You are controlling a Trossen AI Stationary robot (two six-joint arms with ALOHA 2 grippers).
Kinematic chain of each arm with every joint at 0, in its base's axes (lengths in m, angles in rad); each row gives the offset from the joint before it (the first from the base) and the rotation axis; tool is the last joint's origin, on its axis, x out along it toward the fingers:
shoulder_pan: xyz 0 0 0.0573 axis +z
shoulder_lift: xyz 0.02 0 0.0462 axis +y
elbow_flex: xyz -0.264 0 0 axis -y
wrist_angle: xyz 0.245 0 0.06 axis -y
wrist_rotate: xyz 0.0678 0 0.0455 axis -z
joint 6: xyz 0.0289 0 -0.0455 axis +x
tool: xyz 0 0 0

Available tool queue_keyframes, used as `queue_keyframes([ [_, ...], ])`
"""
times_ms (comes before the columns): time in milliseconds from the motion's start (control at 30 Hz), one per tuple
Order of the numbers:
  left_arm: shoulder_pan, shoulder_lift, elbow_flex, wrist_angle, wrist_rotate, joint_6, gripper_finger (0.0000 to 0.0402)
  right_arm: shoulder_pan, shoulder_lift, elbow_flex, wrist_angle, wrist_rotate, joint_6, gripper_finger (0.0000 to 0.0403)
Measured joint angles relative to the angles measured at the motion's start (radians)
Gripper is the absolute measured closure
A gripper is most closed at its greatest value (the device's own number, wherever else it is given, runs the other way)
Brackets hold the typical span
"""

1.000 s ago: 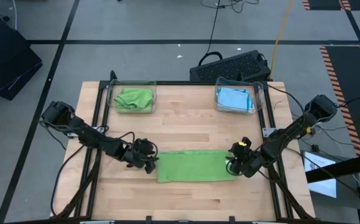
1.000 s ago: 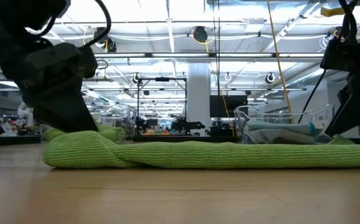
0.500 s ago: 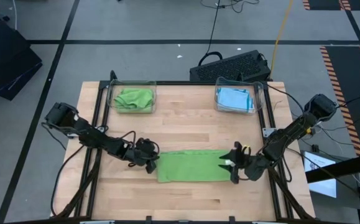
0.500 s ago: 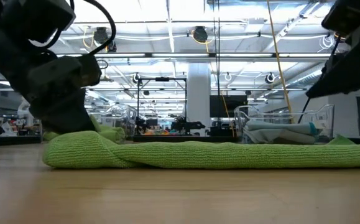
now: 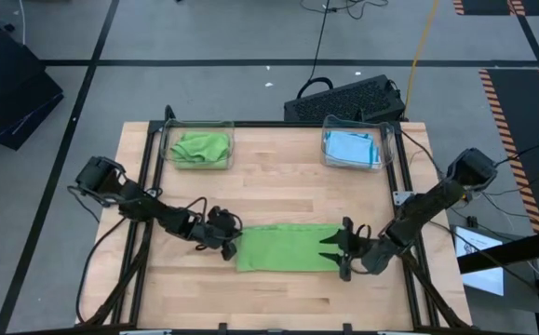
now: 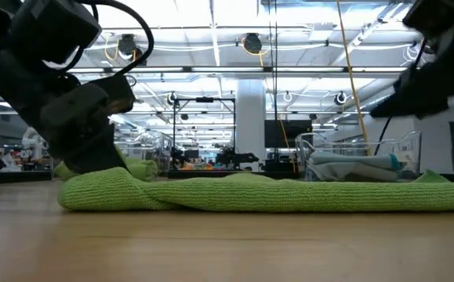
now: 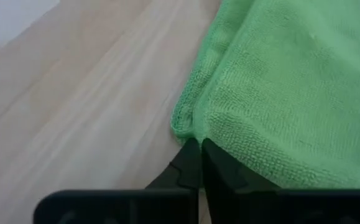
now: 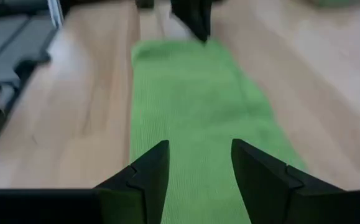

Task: Fold microfiber towels
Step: Fold the green microfiber cloth

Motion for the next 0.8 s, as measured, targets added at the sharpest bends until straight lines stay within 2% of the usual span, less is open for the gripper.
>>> queue_keyframes([
  [167,0.0,-0.087,-0.001,-0.024,-0.014,0.09,0.0397,-0.004,0.126,0.0,0.006,-0.037,0.044,0.0265],
  [500,0.044,-0.178,0.0,-0.063,-0.022,0.219,0.0398,-0.006,0.333,0.002,0.073,-0.06,0.153,0.0391],
  [800,0.104,-0.179,0.0,-0.152,-0.04,0.313,0.0398,-0.002,0.401,0.002,0.119,-0.07,0.187,0.0396],
])
